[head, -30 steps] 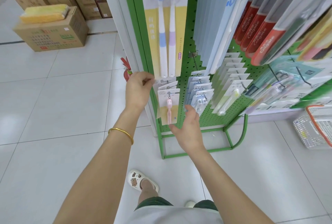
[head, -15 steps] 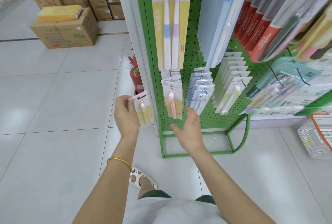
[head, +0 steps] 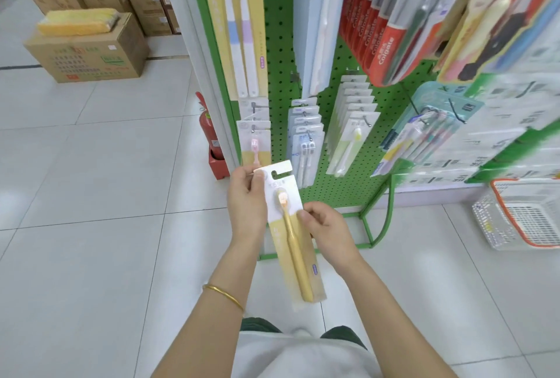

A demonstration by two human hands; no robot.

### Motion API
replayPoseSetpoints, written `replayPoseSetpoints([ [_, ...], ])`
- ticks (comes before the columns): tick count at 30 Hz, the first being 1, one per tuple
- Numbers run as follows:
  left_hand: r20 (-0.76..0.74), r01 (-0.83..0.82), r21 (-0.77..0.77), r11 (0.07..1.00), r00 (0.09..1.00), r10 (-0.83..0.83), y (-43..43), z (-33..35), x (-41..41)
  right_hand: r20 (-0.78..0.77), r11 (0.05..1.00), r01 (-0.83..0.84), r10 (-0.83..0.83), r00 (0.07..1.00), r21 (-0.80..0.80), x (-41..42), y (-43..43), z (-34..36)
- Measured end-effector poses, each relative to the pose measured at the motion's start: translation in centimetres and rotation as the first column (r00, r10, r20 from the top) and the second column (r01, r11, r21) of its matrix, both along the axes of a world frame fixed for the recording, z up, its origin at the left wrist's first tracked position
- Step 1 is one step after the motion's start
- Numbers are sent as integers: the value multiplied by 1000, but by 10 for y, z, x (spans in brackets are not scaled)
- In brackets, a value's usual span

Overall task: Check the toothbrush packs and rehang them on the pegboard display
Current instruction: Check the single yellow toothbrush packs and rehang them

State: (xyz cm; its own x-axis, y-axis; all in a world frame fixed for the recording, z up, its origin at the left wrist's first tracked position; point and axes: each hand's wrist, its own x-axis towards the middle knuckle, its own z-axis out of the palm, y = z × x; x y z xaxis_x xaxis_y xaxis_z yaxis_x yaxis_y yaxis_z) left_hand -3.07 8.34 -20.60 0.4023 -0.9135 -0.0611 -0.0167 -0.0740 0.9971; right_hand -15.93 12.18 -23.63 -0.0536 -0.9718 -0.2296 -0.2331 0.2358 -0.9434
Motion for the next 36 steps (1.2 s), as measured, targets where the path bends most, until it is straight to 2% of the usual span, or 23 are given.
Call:
replayPoseSetpoints([
  [4, 32, 126, -65, 990, 992, -124, 2, 8, -35, 89, 992, 115, -111, 990, -49, -12, 9, 11],
  [7, 174, 296, -37, 954, 942, -286, 6, 12, -53, 148, 976, 206, -194, 970, -72, -18, 9, 19],
  [12, 369, 430, 34, 902, 833, -411, 14, 8, -62, 209, 945, 317, -294, 933, -84, -27, 7, 22],
  [15, 442, 555, 93, 827, 721, -533, 26, 4, -62, 250, 918, 395, -375, 893, -32, -35, 3, 25],
  [18, 442, 678, 155, 719, 603, -664, 34, -2, -58, 283, 889, 457, -441, 852, 12, -45, -1, 26],
  [21, 468, 762, 263, 593, 437, -769, 41, -5, -57, 324, 842, 533, -529, 785, 82, -56, -4, 24],
  [24, 507, 774, 394, 495, 266, -820, 48, -4, -57, 340, 791, 601, -601, 724, 119, -66, -4, 23],
  [26, 544, 751, 469, 465, 170, -822, 51, -5, -56, 350, 749, 650, -647, 678, 127, -72, -5, 24],
  [28, 562, 730, 513, 452, 112, -820, 53, -6, -56, 349, 702, 699, -695, 629, 137, -77, -7, 24],
  [32, 641, 650, 564, 510, 45, -766, 55, -7, -61, 370, 635, 754, -749, 549, 166, -77, -8, 21],
  [36, 731, 582, 563, 587, -20, -682, 55, -6, -67, 392, 633, 751, -750, 533, 190, -77, -7, 18],
])
